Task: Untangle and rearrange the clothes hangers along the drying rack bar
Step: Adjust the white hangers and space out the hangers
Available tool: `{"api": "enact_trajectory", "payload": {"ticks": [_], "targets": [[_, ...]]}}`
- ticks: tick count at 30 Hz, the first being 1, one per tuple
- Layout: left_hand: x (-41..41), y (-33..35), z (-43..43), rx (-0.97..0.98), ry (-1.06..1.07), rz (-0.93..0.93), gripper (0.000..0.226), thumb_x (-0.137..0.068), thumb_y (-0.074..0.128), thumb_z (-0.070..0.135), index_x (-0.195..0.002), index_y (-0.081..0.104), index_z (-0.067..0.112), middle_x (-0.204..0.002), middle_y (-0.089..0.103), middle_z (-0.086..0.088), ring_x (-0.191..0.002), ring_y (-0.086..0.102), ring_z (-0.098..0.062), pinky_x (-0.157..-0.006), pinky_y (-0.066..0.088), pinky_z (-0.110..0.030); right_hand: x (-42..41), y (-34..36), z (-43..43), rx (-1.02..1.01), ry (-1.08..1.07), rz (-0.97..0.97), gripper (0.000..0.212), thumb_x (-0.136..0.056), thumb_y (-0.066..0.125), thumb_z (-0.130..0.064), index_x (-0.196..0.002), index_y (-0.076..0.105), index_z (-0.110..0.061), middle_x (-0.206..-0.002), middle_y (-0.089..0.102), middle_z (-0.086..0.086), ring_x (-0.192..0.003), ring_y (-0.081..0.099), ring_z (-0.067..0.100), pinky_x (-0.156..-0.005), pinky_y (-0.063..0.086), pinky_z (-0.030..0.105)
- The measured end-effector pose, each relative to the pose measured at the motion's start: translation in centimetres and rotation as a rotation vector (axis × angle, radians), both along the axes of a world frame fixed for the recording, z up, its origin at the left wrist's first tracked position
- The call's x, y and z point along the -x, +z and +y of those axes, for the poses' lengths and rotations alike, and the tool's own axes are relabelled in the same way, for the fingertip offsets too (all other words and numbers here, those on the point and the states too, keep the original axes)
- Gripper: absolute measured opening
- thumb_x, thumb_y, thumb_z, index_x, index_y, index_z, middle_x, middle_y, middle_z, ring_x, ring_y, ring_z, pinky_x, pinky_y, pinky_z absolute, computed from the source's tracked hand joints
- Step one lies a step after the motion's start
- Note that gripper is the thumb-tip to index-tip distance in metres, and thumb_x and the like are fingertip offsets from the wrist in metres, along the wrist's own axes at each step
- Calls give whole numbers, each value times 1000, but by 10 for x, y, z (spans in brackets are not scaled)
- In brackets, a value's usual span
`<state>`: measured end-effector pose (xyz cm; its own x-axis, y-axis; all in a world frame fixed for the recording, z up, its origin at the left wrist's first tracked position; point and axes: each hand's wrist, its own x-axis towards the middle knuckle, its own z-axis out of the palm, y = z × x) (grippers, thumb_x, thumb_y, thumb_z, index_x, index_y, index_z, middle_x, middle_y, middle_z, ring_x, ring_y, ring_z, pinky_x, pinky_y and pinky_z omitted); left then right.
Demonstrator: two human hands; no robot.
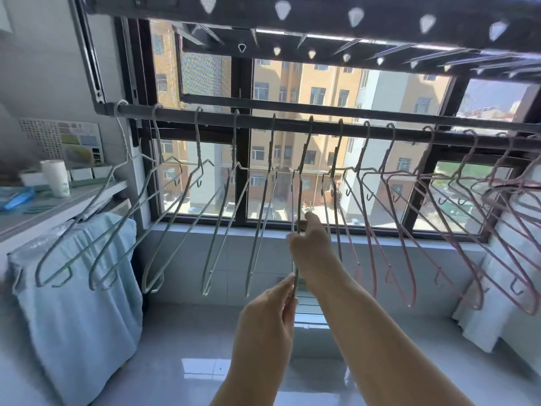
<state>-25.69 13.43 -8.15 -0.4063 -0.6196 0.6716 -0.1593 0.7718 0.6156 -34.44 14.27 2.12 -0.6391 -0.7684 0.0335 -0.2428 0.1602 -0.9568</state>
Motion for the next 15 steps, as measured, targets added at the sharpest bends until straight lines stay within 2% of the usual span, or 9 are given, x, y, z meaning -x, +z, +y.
{"api": "enact_trajectory", "payload": {"ticks": [1, 2, 3, 4, 6, 8, 10, 13, 15], "targets": [[-4, -2, 0, -14, -11, 6, 38, -73, 73, 15, -110, 64, 17, -89, 73, 2, -79, 64, 1, -70, 52, -12, -4, 3, 4, -40, 16, 56, 59, -93, 42, -5, -144, 14, -10, -145, 31, 13, -104, 47, 13, -86, 41, 26], [-10, -2, 1, -23, -22, 21, 39, -73, 71, 24, -111, 63, 20, -89, 73, 3, -78, 64, 2, -69, 52, -12, -8, 5, 7, -63, 27, 141, 60, -93, 44, -9, -144, 12, -9, -146, 27, 13, -126, 25, 17, -94, 38, 28], [-16, -1, 2, -30, -26, 43, 38, -73, 68, 33, -110, 61, 25, -88, 72, 6, -76, 64, 3, -68, 51, -10, -12, 6, 9, -58, 30, 241, 64, -93, 45, -11, -144, 8, -9, -148, 22, 10, -98, 33, 15, -103, 30, 26], [-23, 2, 2, -27, -20, 74, 37, -73, 66, 40, -108, 60, 30, -86, 71, 10, -74, 64, 5, -66, 50, -7, -16, 7, 10, -27, 30, 326, 69, -92, 46, -11, -146, 3, -12, -152, 13, 6, -134, 24, 17, -110, 20, 26], [-36, 11, -1, 33, 34, 139, 31, -75, 65, 44, -103, 58, 32, -79, 66, 16, -68, 62, 5, -60, 49, -5, -27, 10, 9, 24, 62, 395, 73, -91, 45, -9, -147, -2, -17, -155, 3, -3, -143, 4, 15, -116, 6, 28], [-46, 19, -4, 80, 83, 162, 27, -77, 57, 41, -102, 58, 32, -83, 61, 20, -70, 59, 5, -61, 49, -8, -36, 8, 1, 23, 118, 360, 71, -91, 41, -6, -148, 0, -19, -156, 4, -3, -141, 11, 14, -116, 10, 29], [-54, 22, -9, 94, 118, 124, 31, -79, 58, 38, -109, 57, 30, -97, 61, 18, -82, 58, 5, -71, 47, -8, -42, 1, -9, -1, 145, 289, 69, -91, 36, -5, -148, 1, -21, -156, 7, 1, -133, 27, 16, -109, 25, 31], [-60, 16, -16, 33, 105, 27, 38, -84, 57, 35, -122, 54, 28, -113, 59, 15, -96, 57, 2, -85, 42, -14, -48, -14, -17, -37, 134, 215, 65, -93, 34, -6, -148, 0, -18, -156, 5, 1, -140, 21, 20, -114, 20, 31], [-59, 8, -19, 14, 93, -10, 42, -82, 62, 28, -123, 54, 26, -112, 63, 12, -96, 60, 0, -85, 42, -12, -50, -24, -19, 2, 112, 169, 61, -93, 35, -3, -146, 9, -16, -152, 23, 7, -133, 35, 23, -103, 37, 29]]}}
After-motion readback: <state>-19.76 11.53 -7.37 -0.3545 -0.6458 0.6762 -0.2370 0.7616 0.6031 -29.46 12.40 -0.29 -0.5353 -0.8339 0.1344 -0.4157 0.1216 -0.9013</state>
